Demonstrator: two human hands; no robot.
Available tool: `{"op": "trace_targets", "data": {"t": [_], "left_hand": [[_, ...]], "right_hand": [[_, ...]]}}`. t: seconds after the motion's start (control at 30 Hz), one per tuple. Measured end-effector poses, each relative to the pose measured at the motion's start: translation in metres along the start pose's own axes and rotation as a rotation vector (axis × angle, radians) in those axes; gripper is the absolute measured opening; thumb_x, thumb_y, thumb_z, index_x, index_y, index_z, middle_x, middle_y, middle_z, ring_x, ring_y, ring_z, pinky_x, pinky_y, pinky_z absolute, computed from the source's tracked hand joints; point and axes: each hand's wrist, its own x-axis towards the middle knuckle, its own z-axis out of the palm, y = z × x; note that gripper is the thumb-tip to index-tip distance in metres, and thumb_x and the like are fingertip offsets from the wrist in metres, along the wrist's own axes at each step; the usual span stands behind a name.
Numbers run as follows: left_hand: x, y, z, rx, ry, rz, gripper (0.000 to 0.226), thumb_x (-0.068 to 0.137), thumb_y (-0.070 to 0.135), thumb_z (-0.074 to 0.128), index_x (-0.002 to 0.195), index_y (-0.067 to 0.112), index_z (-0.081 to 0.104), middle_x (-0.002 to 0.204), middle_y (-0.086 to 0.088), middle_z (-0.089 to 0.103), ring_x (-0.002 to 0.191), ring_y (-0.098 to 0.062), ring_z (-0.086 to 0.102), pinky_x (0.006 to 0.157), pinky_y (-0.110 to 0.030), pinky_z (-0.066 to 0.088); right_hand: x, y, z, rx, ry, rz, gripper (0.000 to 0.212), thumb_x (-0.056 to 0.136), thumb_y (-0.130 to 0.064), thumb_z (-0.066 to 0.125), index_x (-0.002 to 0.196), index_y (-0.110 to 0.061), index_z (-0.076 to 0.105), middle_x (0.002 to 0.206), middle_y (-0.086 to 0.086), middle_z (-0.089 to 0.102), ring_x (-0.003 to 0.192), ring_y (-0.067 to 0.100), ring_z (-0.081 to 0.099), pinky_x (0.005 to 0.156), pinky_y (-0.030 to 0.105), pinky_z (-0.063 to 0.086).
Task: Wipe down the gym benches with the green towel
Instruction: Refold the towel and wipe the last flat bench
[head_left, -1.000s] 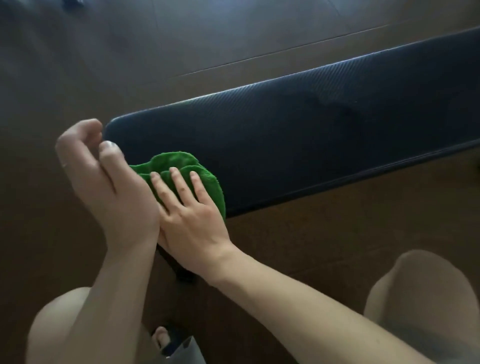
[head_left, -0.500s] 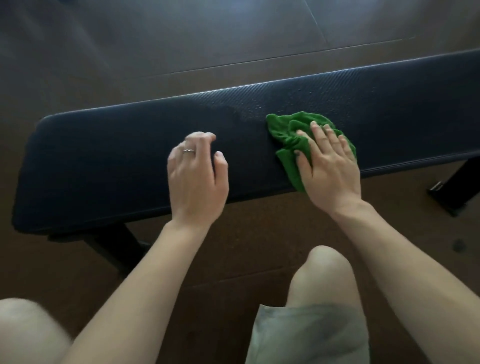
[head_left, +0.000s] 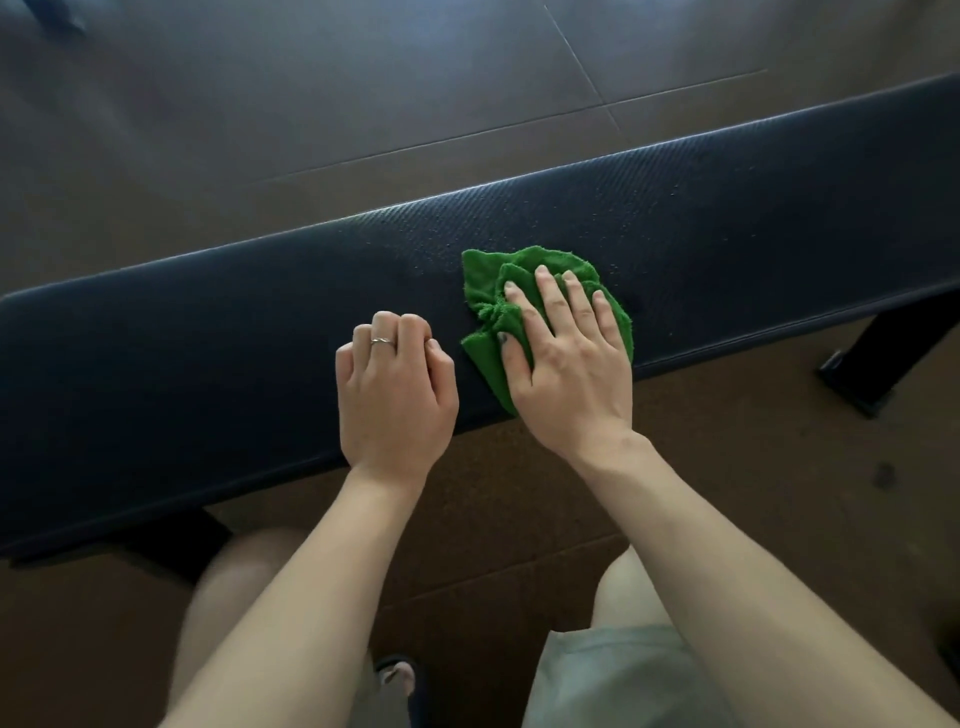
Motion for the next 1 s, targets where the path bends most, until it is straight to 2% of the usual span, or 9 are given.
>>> {"op": "trace_targets", "data": {"t": [0.33, 0.5, 0.67, 0.77, 0.87, 1.0], "left_hand": [[-0.005, -0.003, 0.004, -0.031, -0.04, 0.018, 0.019, 0.104, 0.023, 0.041, 0.1, 0.011, 0.056, 0.098, -0.009, 0.06, 0.089, -0.028, 0.055, 0.082, -0.045, 0.046], [-0.007, -0.008, 0.003, -0.109, -0.044, 0.038, 0.016, 0.105, 0.021, 0.042, 0.099, 0.012, 0.055, 0.099, -0.009, 0.059, 0.088, -0.026, 0.054, 0.081, -0.043, 0.045], [-0.005, -0.008, 0.001, -0.133, -0.066, 0.048, 0.017, 0.104, 0.02, 0.042, 0.098, 0.012, 0.055, 0.096, -0.008, 0.059, 0.086, -0.026, 0.055, 0.078, -0.044, 0.046], [-0.004, -0.007, 0.002, -0.126, -0.082, 0.049, 0.018, 0.104, 0.022, 0.042, 0.097, 0.012, 0.056, 0.095, -0.007, 0.06, 0.086, -0.026, 0.056, 0.079, -0.045, 0.048], [-0.005, -0.008, 0.005, -0.13, -0.053, 0.059, 0.017, 0.104, 0.022, 0.044, 0.097, 0.012, 0.057, 0.094, -0.008, 0.061, 0.086, -0.025, 0.057, 0.079, -0.044, 0.048], [-0.003, -0.007, 0.001, -0.146, -0.073, 0.03, 0.017, 0.103, 0.025, 0.043, 0.099, 0.014, 0.055, 0.097, -0.006, 0.059, 0.088, -0.024, 0.055, 0.083, -0.044, 0.047]], "right_hand": [[-0.006, -0.027, 0.007, -0.008, -0.004, 0.096, 0.062, 0.107, -0.053, 0.023, 0.163, -0.028, 0.031, 0.172, 0.005, 0.025, 0.16, 0.029, 0.016, 0.131, 0.048, 0.007], [-0.012, -0.052, 0.013, -0.011, -0.017, 0.085, 0.06, 0.108, -0.053, 0.022, 0.163, -0.03, 0.031, 0.172, 0.004, 0.025, 0.16, 0.029, 0.016, 0.131, 0.05, 0.01], [-0.008, -0.015, 0.0, -0.04, -0.083, 0.062, 0.059, 0.107, -0.053, 0.023, 0.162, -0.033, 0.033, 0.172, 0.0, 0.025, 0.16, 0.022, 0.018, 0.131, 0.045, 0.011], [0.005, 0.045, -0.014, -0.042, -0.048, 0.224, 0.063, 0.103, -0.055, 0.023, 0.161, -0.032, 0.036, 0.171, 0.001, 0.028, 0.159, 0.023, 0.022, 0.131, 0.043, 0.009], [0.02, 0.085, -0.024, -0.023, -0.049, 0.421, 0.059, 0.107, -0.052, 0.025, 0.163, -0.032, 0.03, 0.174, 0.0, 0.02, 0.161, 0.021, 0.013, 0.131, 0.041, 0.002], [0.017, 0.052, -0.017, -0.019, -0.018, 0.456, 0.061, 0.108, -0.05, 0.025, 0.165, -0.029, 0.027, 0.174, 0.003, 0.017, 0.161, 0.027, 0.008, 0.131, 0.047, 0.002]]}}
